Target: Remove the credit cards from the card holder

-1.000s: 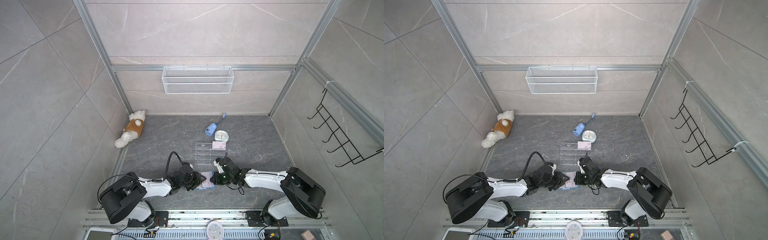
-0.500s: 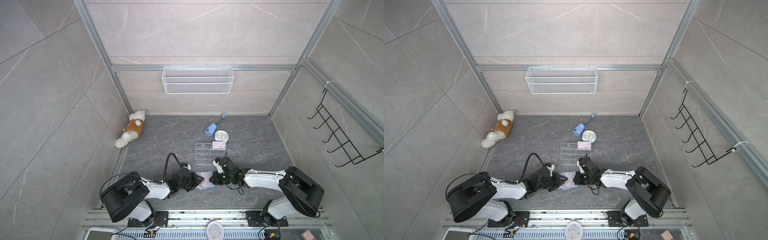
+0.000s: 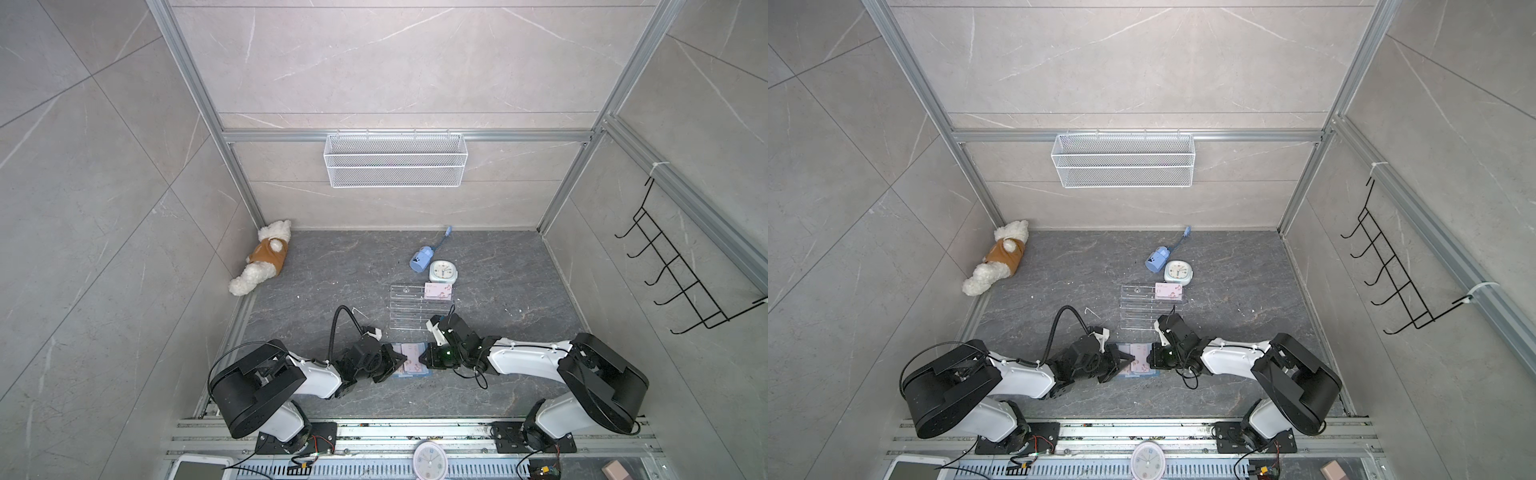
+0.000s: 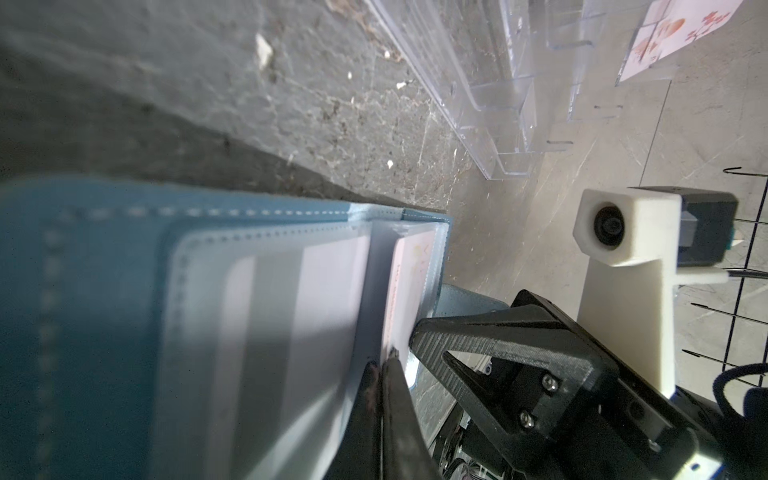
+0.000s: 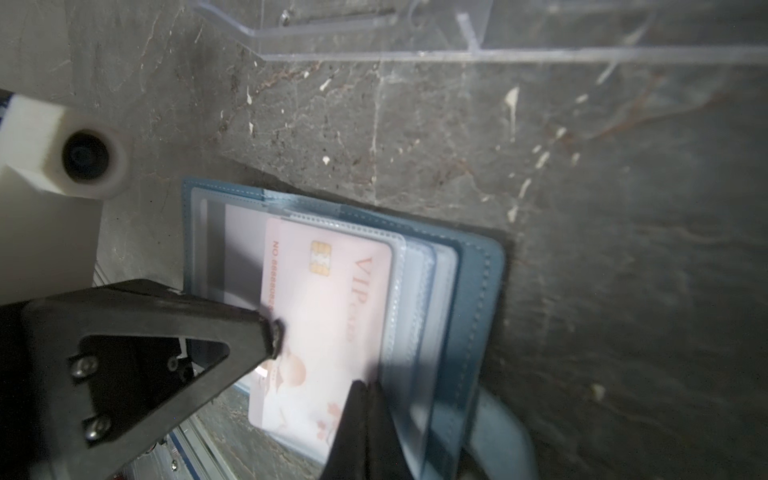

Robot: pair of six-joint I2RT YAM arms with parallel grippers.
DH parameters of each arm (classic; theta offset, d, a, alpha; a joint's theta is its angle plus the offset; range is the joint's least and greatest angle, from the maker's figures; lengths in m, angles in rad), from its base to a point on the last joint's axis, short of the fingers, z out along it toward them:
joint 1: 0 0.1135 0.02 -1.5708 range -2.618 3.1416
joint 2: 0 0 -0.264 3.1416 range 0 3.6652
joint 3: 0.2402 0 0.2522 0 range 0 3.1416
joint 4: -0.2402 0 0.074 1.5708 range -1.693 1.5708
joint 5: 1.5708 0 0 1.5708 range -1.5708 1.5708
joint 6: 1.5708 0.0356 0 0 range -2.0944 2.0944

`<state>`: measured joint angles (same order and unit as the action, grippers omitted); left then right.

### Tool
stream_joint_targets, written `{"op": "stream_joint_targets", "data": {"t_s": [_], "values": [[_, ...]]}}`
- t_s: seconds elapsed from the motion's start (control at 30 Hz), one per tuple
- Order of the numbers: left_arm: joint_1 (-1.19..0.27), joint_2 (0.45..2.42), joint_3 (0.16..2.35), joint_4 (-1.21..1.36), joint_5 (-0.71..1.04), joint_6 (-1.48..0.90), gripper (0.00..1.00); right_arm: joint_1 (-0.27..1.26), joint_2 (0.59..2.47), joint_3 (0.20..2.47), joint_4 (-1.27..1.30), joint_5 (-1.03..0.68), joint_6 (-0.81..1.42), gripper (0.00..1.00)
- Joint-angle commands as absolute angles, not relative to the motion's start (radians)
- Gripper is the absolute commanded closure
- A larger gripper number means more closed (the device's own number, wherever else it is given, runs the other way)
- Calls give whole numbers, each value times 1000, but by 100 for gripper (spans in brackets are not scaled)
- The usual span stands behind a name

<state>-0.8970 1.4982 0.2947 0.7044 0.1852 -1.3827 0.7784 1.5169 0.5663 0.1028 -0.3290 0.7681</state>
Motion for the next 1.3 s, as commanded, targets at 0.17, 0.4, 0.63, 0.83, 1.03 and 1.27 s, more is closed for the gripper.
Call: {"op": "stream_joint_targets", "data": {"t_s": [0.17, 0.4, 0.63, 0.83, 1.03, 1.27], "values": [[-900, 1473, 275, 722, 175, -1367, 100, 781, 1547, 546, 74, -325, 784, 96], [-903, 1477, 263, 781, 190, -1365, 76, 781, 1548, 546, 74, -327, 784, 96], [-916, 1495, 253, 821, 191, -1370, 77, 781, 1555, 552, 76, -330, 785, 96], [-921, 1518, 259, 851, 217, -1357, 92, 782, 1553, 552, 75, -330, 785, 96], [-921, 1523, 245, 863, 215, -1356, 99, 781, 1553, 551, 71, -331, 784, 96], [-921, 1500, 232, 815, 215, -1346, 100, 781, 1555, 550, 70, -328, 785, 97]]}}
